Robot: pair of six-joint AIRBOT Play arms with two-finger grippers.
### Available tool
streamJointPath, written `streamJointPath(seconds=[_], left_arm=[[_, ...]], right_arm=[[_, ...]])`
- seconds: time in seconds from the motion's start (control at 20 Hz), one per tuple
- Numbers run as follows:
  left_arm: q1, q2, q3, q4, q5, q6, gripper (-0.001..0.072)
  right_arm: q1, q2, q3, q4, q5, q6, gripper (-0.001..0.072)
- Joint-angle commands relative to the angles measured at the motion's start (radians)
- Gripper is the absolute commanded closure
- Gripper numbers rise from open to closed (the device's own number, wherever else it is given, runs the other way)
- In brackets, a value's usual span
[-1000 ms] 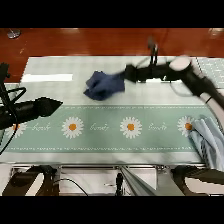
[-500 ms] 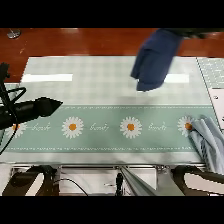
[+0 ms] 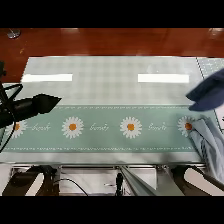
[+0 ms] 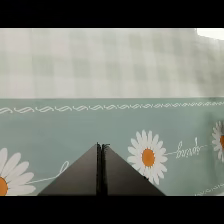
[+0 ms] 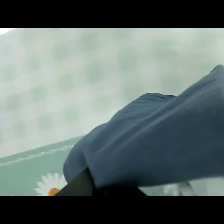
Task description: Fold the shirts.
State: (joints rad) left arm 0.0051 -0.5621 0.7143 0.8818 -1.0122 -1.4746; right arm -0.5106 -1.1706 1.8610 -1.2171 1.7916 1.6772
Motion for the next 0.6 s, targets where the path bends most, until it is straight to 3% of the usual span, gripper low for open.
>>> streamJointPath(seconds=[0.0, 0.2, 0.4, 0.45, 0.5, 0.55], left_arm=[[0.001, 0.000, 0.000, 0.000, 0.016, 0.000, 0.0686], [0.001, 0.000, 0.000, 0.000, 0.018, 0.001, 0.0686], [0.001, 0.000, 0.000, 0.000, 0.025, 0.016, 0.0685], [0.001, 0.000, 0.000, 0.000, 0.026, 0.016, 0.0686], [0.001, 0.000, 0.000, 0.000, 0.025, 0.016, 0.0685], [0.001, 0.000, 0.000, 0.000, 0.026, 0.016, 0.0686]], right_arm=[[-0.142, 0.126, -0.122, -0.167, 0.065, 0.018, 0.0687], [-0.317, 0.319, -0.383, -0.458, 0.064, -0.028, 0.0687], [-0.468, 0.489, -0.610, -0.611, 0.060, 0.028, 0.0683], [-0.487, 0.523, -0.658, -0.666, 0.052, 0.066, 0.0563], [-0.498, 0.554, -0.699, -0.707, 0.039, 0.105, 0.0260], [-0.498, 0.569, -0.724, -0.701, 0.008, 0.110, 0.0107]])
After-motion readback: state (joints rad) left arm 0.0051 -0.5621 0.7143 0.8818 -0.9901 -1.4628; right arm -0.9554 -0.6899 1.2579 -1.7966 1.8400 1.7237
